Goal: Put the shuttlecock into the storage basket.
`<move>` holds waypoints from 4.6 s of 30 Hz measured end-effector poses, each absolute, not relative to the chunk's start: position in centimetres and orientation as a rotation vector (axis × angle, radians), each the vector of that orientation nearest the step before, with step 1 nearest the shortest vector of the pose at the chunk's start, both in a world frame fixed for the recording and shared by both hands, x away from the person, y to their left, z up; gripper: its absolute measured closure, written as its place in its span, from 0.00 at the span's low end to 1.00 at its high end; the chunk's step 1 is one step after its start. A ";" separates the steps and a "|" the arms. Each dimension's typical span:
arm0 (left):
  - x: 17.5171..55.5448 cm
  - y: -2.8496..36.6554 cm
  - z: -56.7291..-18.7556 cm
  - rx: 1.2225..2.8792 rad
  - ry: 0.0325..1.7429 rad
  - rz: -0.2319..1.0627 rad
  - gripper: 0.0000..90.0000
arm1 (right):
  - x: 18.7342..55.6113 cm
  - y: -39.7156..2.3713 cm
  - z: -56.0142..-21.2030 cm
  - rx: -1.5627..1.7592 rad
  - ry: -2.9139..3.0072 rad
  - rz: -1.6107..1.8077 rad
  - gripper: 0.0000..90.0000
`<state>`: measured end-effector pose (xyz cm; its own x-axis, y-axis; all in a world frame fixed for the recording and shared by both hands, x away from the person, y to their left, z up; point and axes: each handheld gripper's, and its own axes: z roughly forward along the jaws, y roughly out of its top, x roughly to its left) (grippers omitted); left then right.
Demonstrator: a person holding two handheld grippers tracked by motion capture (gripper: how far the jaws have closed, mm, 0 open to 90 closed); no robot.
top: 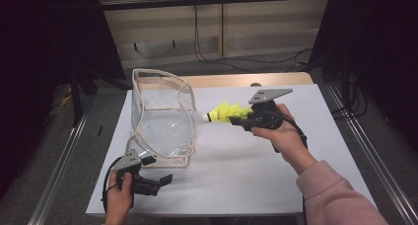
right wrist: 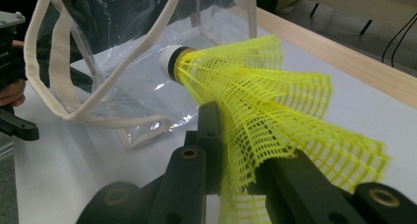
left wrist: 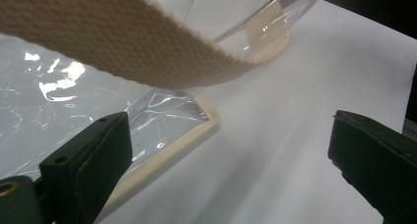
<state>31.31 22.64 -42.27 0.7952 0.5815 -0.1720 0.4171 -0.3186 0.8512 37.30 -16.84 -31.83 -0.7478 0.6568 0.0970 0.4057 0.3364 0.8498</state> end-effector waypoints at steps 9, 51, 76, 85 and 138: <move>31.3 22.6 -42.3 1.957 0.749 0.200 0.03 | 37.5 -16.2 -30.5 0.928 2.350 1.374 0.91; 31.2 22.6 -42.3 1.956 0.758 0.165 0.03 | 38.6 -10.9 -26.4 0.796 2.391 1.360 0.91; 31.3 22.7 -42.3 1.952 0.751 0.188 0.03 | 39.0 -8.1 -26.1 0.737 2.430 1.335 0.91; 31.2 22.6 -42.3 1.952 0.758 0.161 0.03 | 38.9 -7.0 -25.9 0.725 2.440 1.333 0.91; 31.5 23.1 -42.2 1.986 0.726 0.201 0.03 | 39.8 -1.4 -27.5 0.626 2.511 1.228 0.91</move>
<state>31.50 23.10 -42.23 0.8079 0.5683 -0.1559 0.4070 -0.3468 0.8450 39.77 -1.42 -27.45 -0.8681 0.4932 -0.0561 0.2586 0.5458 0.7970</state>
